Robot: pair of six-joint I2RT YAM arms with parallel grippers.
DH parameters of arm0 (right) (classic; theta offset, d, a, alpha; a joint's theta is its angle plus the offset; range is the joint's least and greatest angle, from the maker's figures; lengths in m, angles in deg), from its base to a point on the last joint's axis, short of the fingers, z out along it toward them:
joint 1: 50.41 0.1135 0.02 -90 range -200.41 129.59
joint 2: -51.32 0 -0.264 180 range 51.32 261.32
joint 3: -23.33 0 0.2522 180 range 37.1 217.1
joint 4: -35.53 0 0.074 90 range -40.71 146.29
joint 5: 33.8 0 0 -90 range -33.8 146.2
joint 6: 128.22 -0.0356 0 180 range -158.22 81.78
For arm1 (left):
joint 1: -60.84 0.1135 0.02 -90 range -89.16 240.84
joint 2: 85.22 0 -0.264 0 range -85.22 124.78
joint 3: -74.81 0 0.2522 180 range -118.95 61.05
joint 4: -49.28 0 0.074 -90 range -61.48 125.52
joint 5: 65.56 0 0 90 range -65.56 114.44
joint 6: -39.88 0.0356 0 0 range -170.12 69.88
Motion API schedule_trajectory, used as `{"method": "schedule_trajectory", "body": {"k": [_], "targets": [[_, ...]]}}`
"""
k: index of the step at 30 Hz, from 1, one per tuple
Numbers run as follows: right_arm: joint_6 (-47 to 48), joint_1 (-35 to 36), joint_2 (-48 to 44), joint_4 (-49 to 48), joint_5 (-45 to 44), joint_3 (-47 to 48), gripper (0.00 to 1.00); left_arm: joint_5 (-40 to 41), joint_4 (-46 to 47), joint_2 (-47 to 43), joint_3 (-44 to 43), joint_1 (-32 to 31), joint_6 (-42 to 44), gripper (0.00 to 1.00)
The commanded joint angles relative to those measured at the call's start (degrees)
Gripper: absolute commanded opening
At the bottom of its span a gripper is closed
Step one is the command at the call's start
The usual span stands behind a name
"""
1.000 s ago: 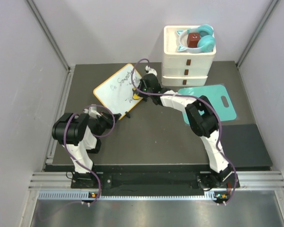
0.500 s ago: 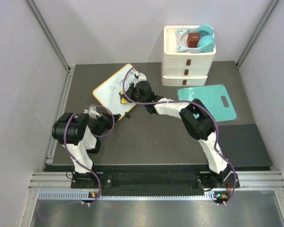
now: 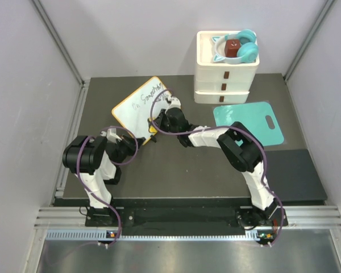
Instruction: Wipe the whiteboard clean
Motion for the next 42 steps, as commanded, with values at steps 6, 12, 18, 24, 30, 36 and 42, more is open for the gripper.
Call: {"method": "schedule_trajectory", "body": {"k": [6,12,18,24,30,36,42], "targets": [[4.0,-1.6,0.4,5.4,-3.2,-8.1,0.0,-1.9,1.4,1.9,1.5,-0.5,1.2,0.0],[4.0,-4.8,-0.7,7.3,-2.4,-4.3,0.0,-2.3,2.0,2.2,1.6,-0.5,1.4,0.0],[3.8,-7.3,-0.3,11.4,-1.2,1.9,0.0,-3.0,2.7,2.5,1.6,-0.5,1.4,0.0],[4.7,-8.1,1.6,15.6,-0.7,9.1,0.0,-3.4,2.8,2.6,1.5,-0.5,1.4,0.0],[5.4,-8.0,4.4,15.1,5.4,14.6,0.0,-3.8,2.8,2.6,1.5,-0.6,1.5,0.0],[8.3,-5.6,8.1,18.5,12.0,23.9,0.0,-4.2,2.4,2.5,1.3,-0.8,2.1,0.0],[12.5,-2.2,12.3,27.3,12.5,36.3,0.0,-3.5,0.6,1.4,1.2,-1.9,3.6,0.0]]}}
